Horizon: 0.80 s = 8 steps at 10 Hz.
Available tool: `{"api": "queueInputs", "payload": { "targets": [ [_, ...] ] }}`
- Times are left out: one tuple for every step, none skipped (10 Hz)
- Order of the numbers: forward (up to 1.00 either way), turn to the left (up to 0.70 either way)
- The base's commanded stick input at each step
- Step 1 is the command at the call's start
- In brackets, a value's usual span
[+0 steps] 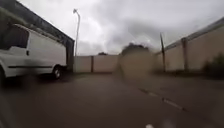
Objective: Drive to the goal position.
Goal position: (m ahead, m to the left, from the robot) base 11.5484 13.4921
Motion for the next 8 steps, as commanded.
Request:
{"api": "queueInputs", "payload": {
  "targets": [
    [0.50,0.02],
    [0.50,0.02],
    [0.50,0.02],
    [0.50,0.02],
    [0.50,0.02],
    [0.50,0.02],
    [0.50,0.02],
    [0.50,0.02]
  ]
}}
